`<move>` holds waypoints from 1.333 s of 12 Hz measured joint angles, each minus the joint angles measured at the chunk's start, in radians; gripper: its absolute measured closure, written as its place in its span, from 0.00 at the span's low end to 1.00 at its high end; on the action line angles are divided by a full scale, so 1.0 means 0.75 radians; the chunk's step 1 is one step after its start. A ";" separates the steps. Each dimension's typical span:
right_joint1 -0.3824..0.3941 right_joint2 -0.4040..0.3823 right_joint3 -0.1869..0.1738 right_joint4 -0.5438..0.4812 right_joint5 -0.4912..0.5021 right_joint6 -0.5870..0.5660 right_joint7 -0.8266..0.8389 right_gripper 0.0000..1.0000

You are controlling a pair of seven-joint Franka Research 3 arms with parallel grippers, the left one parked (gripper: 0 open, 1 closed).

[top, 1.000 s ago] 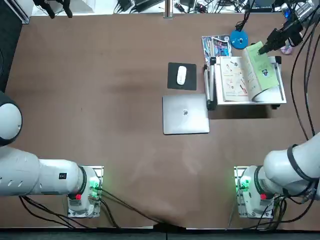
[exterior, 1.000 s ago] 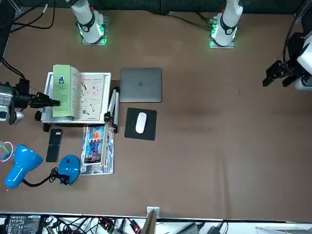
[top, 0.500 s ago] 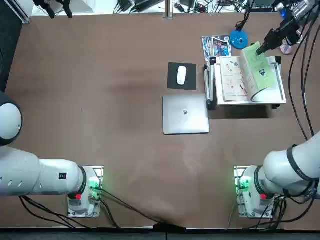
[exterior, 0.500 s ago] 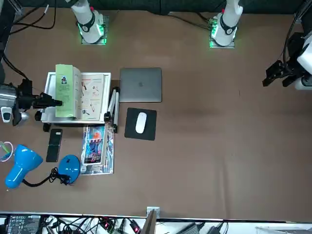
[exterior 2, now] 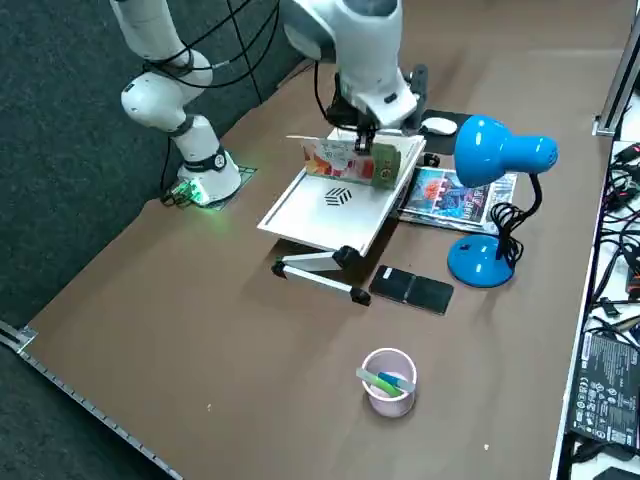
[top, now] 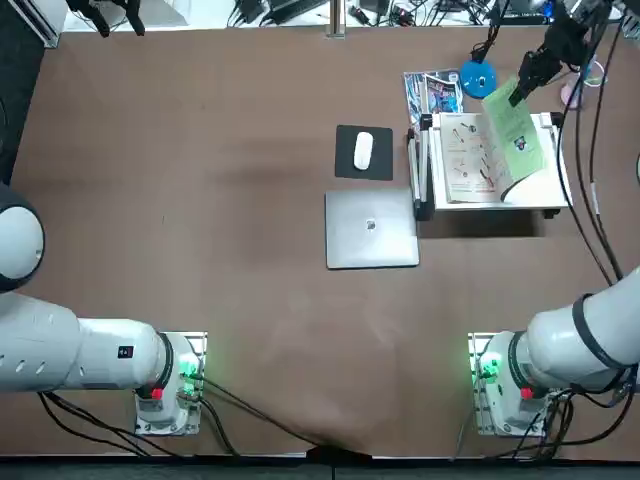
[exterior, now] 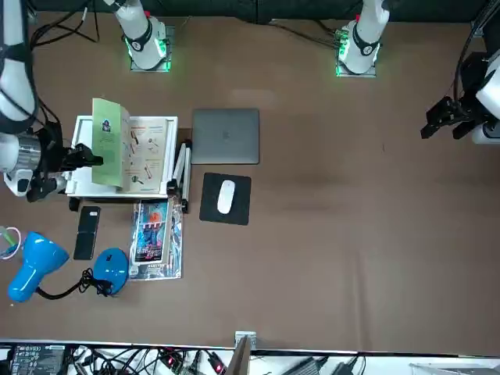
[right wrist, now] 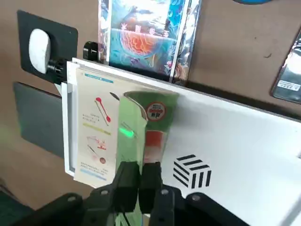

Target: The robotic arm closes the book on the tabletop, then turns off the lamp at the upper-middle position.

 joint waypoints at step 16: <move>0.328 -0.051 0.002 0.038 -0.239 -0.064 0.522 0.88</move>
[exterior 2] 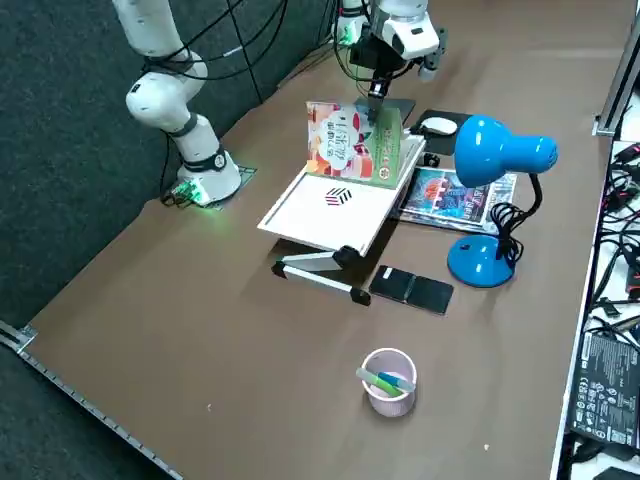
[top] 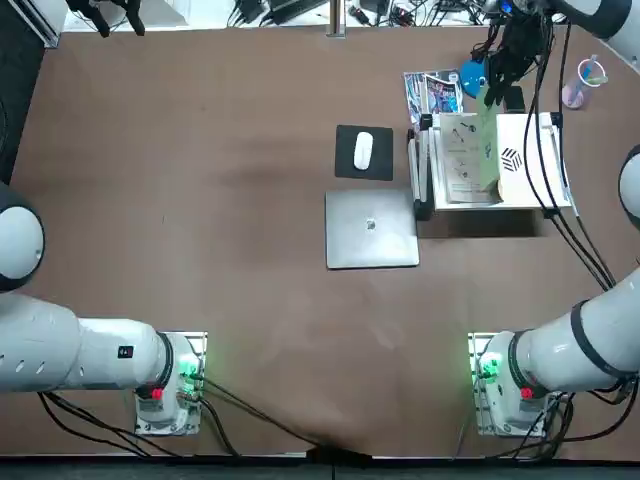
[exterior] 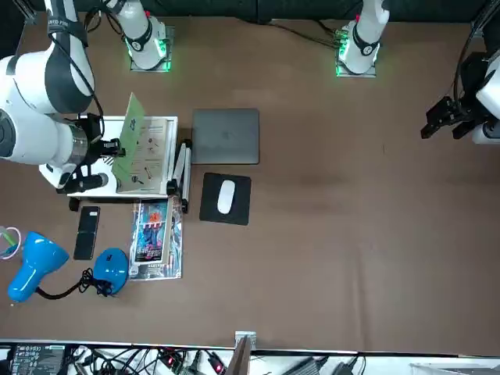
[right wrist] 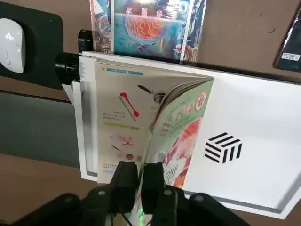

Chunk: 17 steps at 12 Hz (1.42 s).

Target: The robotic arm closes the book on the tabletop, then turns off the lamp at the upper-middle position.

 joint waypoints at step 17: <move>0.053 0.019 -0.017 0.000 -0.015 -0.002 0.089 0.64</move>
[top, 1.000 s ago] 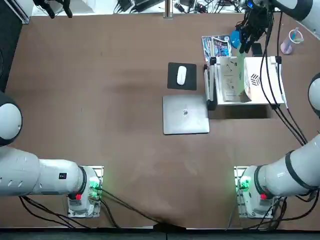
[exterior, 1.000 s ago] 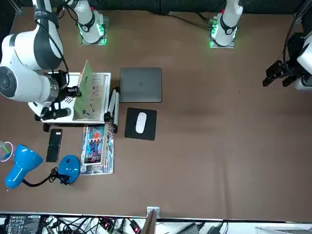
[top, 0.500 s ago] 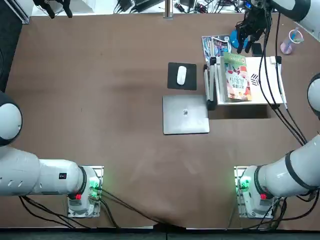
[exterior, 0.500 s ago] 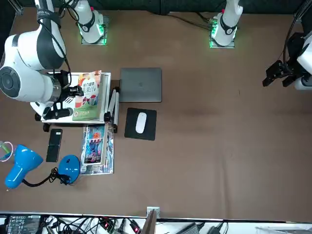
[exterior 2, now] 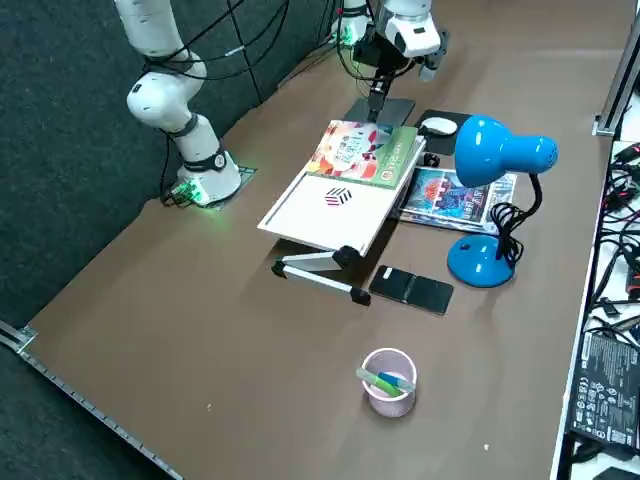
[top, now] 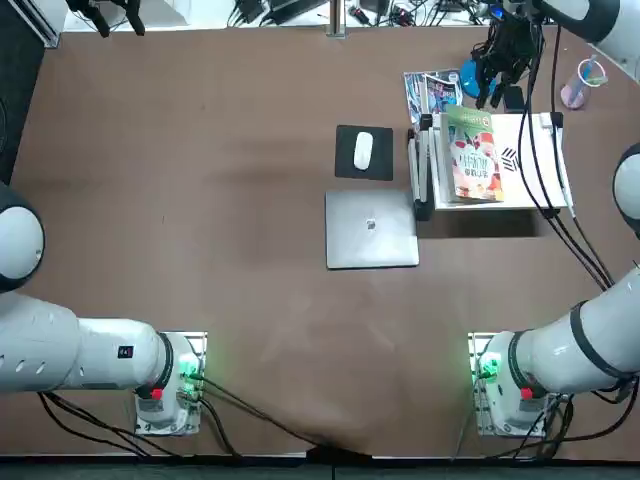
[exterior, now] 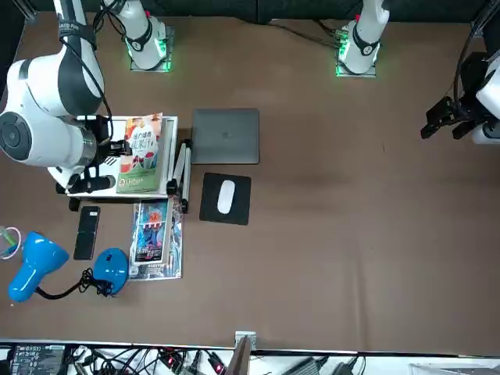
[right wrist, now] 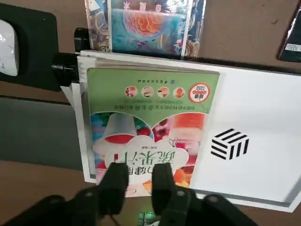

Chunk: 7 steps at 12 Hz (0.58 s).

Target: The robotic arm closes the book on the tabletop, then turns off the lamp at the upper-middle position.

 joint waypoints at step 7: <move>-0.004 0.044 -0.009 0.072 -0.014 0.042 0.001 0.89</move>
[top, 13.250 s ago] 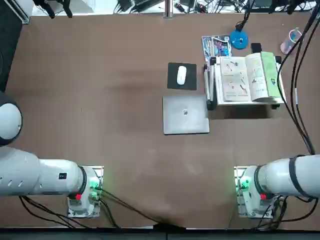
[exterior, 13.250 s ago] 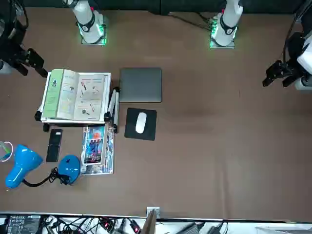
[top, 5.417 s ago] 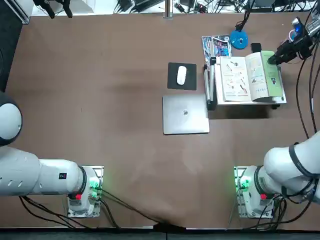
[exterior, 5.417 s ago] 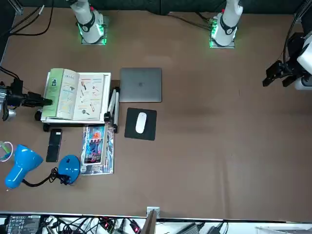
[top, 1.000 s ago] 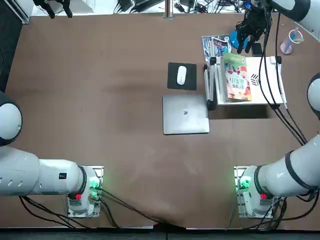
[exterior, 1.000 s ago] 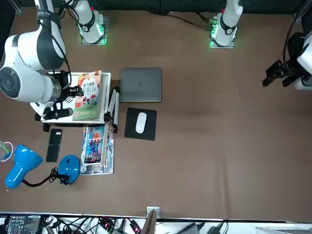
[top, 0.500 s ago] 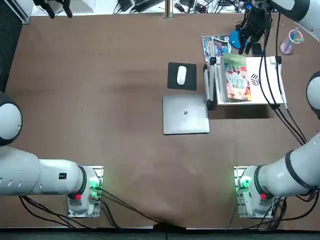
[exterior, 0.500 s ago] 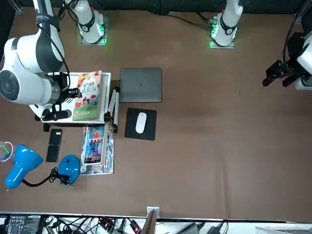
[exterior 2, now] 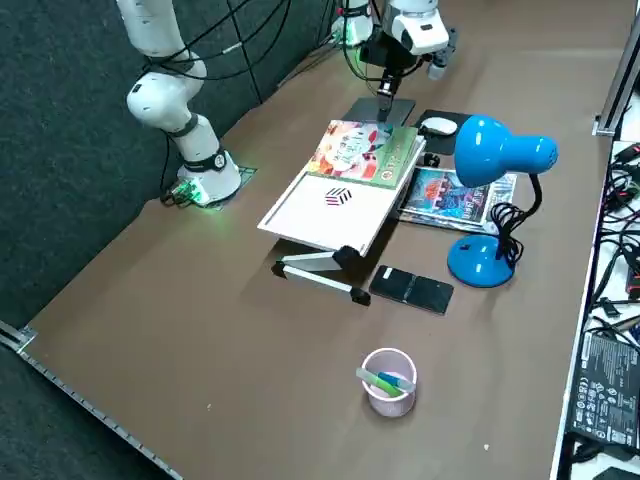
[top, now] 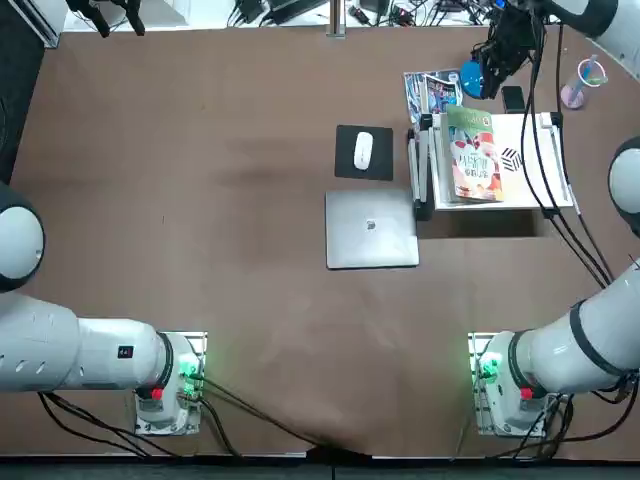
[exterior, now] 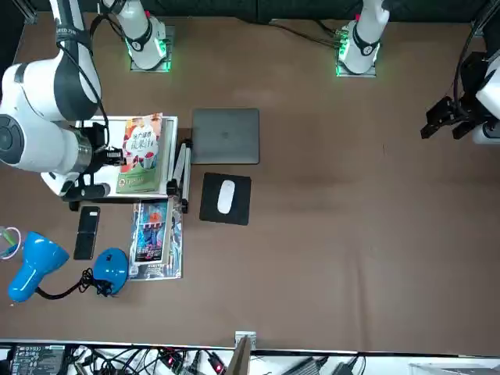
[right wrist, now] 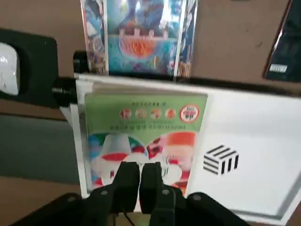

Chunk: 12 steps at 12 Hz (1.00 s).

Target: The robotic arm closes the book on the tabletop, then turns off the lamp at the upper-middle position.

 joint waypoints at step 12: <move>0.065 0.198 0.015 0.057 0.000 0.371 0.212 0.99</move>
